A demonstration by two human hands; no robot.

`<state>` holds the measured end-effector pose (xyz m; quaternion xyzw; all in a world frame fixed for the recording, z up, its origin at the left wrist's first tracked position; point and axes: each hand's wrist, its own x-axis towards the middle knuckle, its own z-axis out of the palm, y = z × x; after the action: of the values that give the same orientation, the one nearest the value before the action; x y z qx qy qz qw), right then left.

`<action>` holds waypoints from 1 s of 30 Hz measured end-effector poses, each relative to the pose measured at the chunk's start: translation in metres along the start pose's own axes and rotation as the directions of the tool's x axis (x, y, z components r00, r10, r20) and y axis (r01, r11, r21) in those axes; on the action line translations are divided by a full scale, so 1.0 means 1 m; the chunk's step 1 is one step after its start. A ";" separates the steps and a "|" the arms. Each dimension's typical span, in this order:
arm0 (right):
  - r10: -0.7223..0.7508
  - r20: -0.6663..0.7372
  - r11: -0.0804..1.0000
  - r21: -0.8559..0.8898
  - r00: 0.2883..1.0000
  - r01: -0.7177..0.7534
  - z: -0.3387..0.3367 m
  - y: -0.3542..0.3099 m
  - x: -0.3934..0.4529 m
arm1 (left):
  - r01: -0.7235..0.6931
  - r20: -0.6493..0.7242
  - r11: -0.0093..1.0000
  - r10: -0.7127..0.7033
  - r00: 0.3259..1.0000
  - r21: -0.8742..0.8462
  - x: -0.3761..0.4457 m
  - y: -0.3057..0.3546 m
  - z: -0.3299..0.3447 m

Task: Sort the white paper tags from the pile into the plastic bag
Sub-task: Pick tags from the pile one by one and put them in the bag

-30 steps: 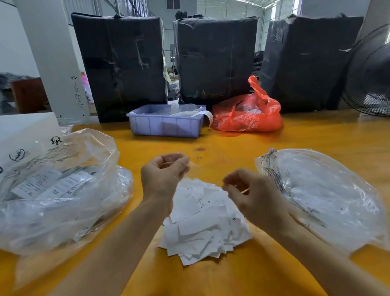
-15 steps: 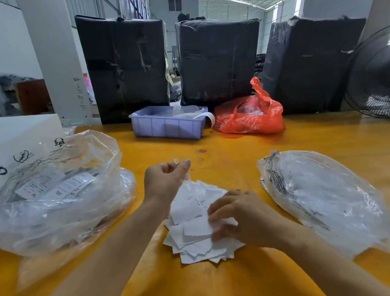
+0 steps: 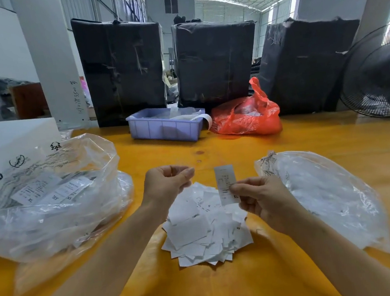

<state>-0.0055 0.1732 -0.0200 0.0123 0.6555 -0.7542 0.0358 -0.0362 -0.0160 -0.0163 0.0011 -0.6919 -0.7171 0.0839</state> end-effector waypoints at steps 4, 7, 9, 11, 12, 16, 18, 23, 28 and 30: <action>0.020 0.031 0.996 0.088 0.999 -0.023 0.003 0.000 -0.001 | 0.021 0.156 0.993 -0.039 0.987 0.114 -0.006 -0.001 0.005; -0.006 0.003 0.989 0.150 1.000 0.006 0.003 -0.002 0.000 | 0.012 0.249 0.982 -0.060 0.967 0.189 -0.010 0.000 0.010; -0.052 -0.041 0.974 0.220 0.998 0.060 0.002 -0.004 0.000 | 0.010 0.290 0.976 -0.074 0.954 0.217 -0.013 0.001 0.012; -0.105 -0.080 0.961 0.249 0.991 0.122 0.001 -0.008 0.000 | 0.012 0.325 0.972 -0.091 0.941 0.235 -0.015 0.003 0.013; -0.133 -0.097 0.960 0.235 0.986 0.153 0.001 -0.010 -0.001 | 0.019 0.340 0.970 -0.103 0.935 0.243 -0.016 0.003 0.014; -0.256 -0.109 0.951 0.151 0.961 0.270 0.004 -0.010 -0.005 | 0.074 0.367 0.969 -0.160 0.917 0.238 -0.018 0.005 0.015; -0.307 -0.106 0.945 0.086 0.946 0.317 0.007 -0.008 -0.006 | 0.099 0.379 0.967 -0.185 0.907 0.234 -0.019 0.006 0.015; -0.404 -0.127 0.914 -0.080 0.906 0.397 0.008 -0.005 -0.007 | 0.153 0.414 0.964 -0.233 0.880 0.218 -0.021 0.007 0.015; -0.447 -0.098 0.892 -0.125 0.889 0.435 0.008 -0.003 -0.006 | 0.203 0.438 0.962 -0.263 0.860 0.181 -0.021 0.009 0.016; -0.458 -0.081 0.885 -0.142 0.886 0.444 0.008 -0.002 -0.006 | 0.225 0.440 0.961 -0.273 0.856 0.158 -0.021 0.010 0.015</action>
<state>0.0007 0.1657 -0.0161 -0.1005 0.6852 -0.6994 -0.1766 -0.0166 0.0014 -0.0078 -0.0739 -0.7214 -0.6659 -0.1751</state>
